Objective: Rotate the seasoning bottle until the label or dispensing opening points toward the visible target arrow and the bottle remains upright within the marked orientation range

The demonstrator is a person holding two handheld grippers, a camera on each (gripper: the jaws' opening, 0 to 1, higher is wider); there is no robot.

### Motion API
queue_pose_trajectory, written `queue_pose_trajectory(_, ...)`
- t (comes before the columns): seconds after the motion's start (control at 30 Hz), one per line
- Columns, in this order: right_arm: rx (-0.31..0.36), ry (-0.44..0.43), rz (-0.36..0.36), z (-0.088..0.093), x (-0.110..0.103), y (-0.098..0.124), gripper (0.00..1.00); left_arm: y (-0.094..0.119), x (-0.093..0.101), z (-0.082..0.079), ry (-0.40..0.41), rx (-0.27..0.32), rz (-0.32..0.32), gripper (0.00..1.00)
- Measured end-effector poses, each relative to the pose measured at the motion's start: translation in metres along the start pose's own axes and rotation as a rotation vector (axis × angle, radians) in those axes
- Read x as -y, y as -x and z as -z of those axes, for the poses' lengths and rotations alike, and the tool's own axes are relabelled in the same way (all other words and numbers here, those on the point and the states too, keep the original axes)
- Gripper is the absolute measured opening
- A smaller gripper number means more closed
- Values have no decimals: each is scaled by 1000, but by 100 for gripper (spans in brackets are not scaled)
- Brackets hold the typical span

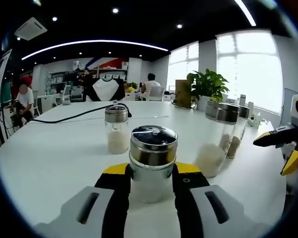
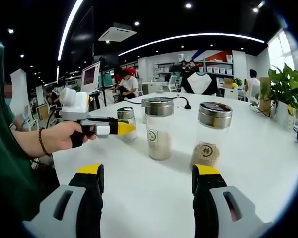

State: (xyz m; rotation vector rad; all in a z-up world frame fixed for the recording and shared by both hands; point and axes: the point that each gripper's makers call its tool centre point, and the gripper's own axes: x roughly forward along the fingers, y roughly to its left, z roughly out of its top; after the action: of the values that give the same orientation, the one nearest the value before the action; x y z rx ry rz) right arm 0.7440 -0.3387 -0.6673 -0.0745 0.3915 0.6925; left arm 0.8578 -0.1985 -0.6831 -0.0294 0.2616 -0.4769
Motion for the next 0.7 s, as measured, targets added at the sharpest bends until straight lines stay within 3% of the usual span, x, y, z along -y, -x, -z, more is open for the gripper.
queue_pose_trajectory(0.33,-4,0,3,2,1,2,73,-2,-1,0,-28,-6,40,34)
queue_pose_trajectory(0.7,-3,10,-1,0,0,1,74,0,3,0,-59,0,148,34)
